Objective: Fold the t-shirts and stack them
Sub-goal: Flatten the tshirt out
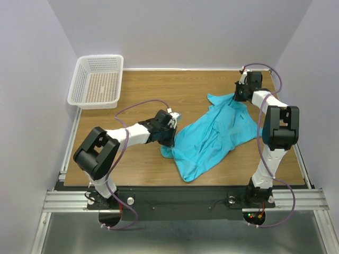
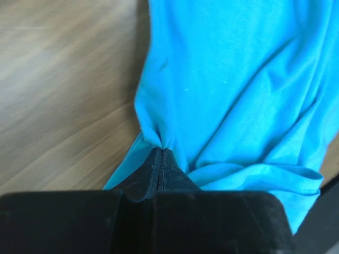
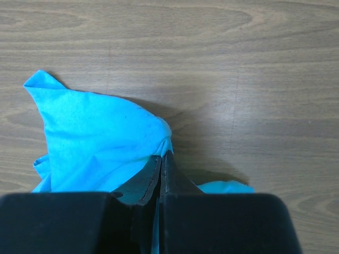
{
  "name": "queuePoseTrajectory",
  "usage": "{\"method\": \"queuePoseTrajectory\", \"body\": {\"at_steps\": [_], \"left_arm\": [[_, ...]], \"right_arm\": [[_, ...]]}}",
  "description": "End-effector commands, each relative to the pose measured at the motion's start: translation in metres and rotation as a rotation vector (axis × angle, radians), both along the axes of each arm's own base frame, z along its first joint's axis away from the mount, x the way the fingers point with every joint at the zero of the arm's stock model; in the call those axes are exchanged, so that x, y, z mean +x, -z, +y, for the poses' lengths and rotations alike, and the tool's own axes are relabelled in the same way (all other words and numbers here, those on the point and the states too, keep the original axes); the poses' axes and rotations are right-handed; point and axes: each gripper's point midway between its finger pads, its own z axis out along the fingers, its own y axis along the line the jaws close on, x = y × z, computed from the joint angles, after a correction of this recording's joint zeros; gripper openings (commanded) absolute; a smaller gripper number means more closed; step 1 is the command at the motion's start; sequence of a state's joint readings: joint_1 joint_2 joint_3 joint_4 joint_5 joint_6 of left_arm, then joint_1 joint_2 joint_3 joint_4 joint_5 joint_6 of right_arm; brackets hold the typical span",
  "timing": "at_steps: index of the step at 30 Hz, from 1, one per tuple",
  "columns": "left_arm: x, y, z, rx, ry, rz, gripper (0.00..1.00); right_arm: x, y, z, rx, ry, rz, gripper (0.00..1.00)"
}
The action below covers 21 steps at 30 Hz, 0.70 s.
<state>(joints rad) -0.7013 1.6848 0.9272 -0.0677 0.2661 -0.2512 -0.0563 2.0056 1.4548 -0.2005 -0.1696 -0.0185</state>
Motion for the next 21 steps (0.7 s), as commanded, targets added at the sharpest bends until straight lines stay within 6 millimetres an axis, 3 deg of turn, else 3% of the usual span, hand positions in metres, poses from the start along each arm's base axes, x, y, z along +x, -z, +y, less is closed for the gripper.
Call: {"method": "queuePoseTrajectory", "body": {"at_steps": [1,5,8,10,11,12,17,19,21], "left_arm": [[0.066,-0.057,0.059,0.21,-0.178,-0.299,0.0],[0.116,-0.102,0.09,0.228,-0.299,-0.432,0.0],[0.145,-0.112,0.09,0.236,-0.301,-0.459,0.0],[0.161,-0.111,0.09,0.238,-0.306,-0.46,0.0],[0.169,-0.097,0.088,0.258,-0.298,-0.439,0.0],[0.183,-0.108,0.086,0.247,-0.308,-0.463,0.0],[0.231,-0.102,0.081,0.279,-0.361,-0.491,0.01],[0.246,-0.102,0.087,0.284,-0.396,-0.508,0.08],[0.264,-0.109,0.087,0.273,-0.43,-0.533,0.25]], "right_arm": [[0.012,-0.051,-0.022,-0.003,0.043,-0.132,0.01],[0.013,-0.068,-0.036,0.012,0.063,-0.166,0.01],[0.007,-0.071,-0.032,0.031,0.041,-0.169,0.01],[0.002,-0.07,-0.027,0.044,0.026,-0.169,0.01],[0.001,-0.071,-0.024,0.07,0.036,-0.167,0.01],[0.0,-0.07,-0.024,0.073,0.04,-0.163,0.0],[0.005,-0.066,-0.027,0.086,0.076,-0.172,0.0],[0.013,-0.064,-0.027,0.095,0.083,-0.175,0.0],[0.025,-0.072,-0.029,0.099,0.086,-0.201,0.01]]}}
